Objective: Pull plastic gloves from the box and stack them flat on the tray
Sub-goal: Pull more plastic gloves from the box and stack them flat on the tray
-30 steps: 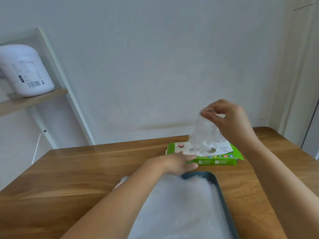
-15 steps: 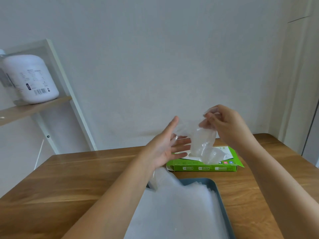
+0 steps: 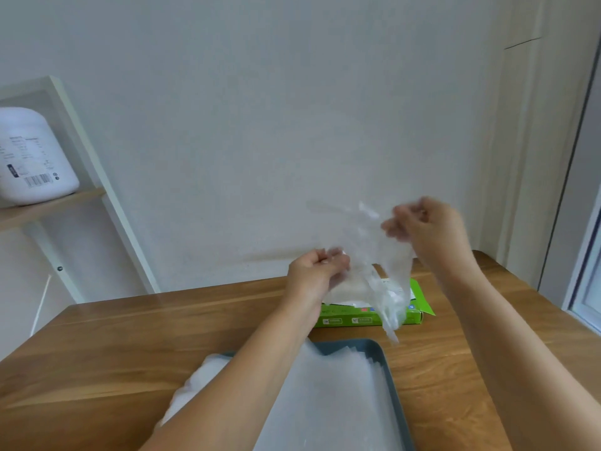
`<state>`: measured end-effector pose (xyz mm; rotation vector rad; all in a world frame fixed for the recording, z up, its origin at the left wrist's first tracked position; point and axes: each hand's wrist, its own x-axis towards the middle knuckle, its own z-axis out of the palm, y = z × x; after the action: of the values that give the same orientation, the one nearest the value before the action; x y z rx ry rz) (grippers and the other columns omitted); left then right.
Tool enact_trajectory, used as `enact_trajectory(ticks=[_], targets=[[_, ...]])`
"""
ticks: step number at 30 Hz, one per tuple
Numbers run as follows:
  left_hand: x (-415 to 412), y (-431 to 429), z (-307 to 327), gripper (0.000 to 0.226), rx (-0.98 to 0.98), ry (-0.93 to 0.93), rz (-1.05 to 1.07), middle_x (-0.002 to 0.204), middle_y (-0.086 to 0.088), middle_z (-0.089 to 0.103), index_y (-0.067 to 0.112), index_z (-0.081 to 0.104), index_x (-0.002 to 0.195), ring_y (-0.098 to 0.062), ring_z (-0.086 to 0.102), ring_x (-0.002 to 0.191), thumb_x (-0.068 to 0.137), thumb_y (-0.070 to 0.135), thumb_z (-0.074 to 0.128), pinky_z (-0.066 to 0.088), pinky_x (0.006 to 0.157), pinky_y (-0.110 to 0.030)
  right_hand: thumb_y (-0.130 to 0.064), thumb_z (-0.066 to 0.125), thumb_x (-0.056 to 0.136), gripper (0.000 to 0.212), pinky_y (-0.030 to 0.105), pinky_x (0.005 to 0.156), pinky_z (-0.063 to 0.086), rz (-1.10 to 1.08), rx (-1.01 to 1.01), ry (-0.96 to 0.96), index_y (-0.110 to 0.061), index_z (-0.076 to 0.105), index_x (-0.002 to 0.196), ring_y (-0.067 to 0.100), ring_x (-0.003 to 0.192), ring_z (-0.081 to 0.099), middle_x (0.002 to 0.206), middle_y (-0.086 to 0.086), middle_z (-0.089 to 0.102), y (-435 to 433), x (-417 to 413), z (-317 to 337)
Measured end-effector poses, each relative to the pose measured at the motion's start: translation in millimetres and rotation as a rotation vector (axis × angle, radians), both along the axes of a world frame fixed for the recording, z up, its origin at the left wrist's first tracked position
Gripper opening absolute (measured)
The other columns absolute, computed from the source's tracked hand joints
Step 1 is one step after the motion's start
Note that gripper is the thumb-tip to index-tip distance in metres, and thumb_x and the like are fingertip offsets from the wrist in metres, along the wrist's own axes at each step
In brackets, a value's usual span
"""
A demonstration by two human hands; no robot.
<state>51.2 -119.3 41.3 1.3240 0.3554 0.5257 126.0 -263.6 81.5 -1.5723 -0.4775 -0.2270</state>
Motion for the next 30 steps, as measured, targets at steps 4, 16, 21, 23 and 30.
enact_trajectory(ticks=[4, 16, 21, 23, 30], targets=[[1, 7, -14, 0.010, 0.079, 0.104, 0.054, 0.083, -0.003, 0.063, 0.005, 0.064, 0.083, -0.013, 0.060, 0.076, 0.086, -0.003, 0.066, 0.051, 0.058, -0.012, -0.013, 0.048, 0.098, 0.010, 0.028, 0.061, 0.052, -0.038, 0.339, 0.043, -0.005, 0.053, 0.094, 0.011, 0.057, 0.067, 0.058, -0.002, 0.069, -21, 5, 17], [-42, 53, 59, 0.052, 0.476, 0.232, 0.083, 0.148, 0.007, 0.041, 0.023, 0.044, 0.142, -0.013, 0.036, 0.138, 0.093, 0.034, 0.056, 0.030, 0.108, -0.030, -0.017, 0.051, 0.097, 0.034, 0.026, 0.059, 0.043, 0.574, 0.139, 0.078, -0.010, 0.058, 0.064, 0.023, 0.057, 0.058, 0.061, 0.014, 0.061, -22, -44, 44], [-94, 22, 87, 0.074, 0.750, 0.005, -0.382, 0.134, 0.024, 0.054, 0.044, 0.056, 0.121, 0.011, 0.044, 0.127, 0.056, 0.077, 0.070, 0.037, 0.105, -0.014, -0.028, 0.057, 0.089, 0.026, 0.022, 0.059, 0.051, 0.824, -0.254, 0.038, -0.007, 0.062, 0.075, 0.015, 0.057, 0.061, 0.071, 0.014, 0.069, -18, -74, 44], [-105, 13, 85, 0.064, 0.819, 0.052, -0.444, 0.129, 0.020, 0.059, 0.038, 0.058, 0.122, 0.007, 0.046, 0.127, 0.064, 0.056, 0.079, 0.038, 0.106, -0.021, -0.027, 0.056, 0.091, 0.024, 0.024, 0.061, 0.051, 0.872, -0.333, 0.036, -0.010, 0.064, 0.076, 0.017, 0.060, 0.062, 0.074, 0.018, 0.068, -15, -88, 41], [-133, 4, 61, 0.019, 0.781, 0.118, -0.200, 0.066, 0.006, 0.067, 0.026, 0.073, 0.069, -0.005, 0.060, 0.065, 0.080, 0.040, 0.074, 0.047, 0.066, -0.019, -0.035, 0.064, 0.081, 0.022, 0.027, 0.067, 0.055, 0.849, -0.335, 0.119, -0.017, 0.064, 0.093, 0.023, 0.071, 0.068, 0.088, 0.015, 0.072, -12, -124, 41]])
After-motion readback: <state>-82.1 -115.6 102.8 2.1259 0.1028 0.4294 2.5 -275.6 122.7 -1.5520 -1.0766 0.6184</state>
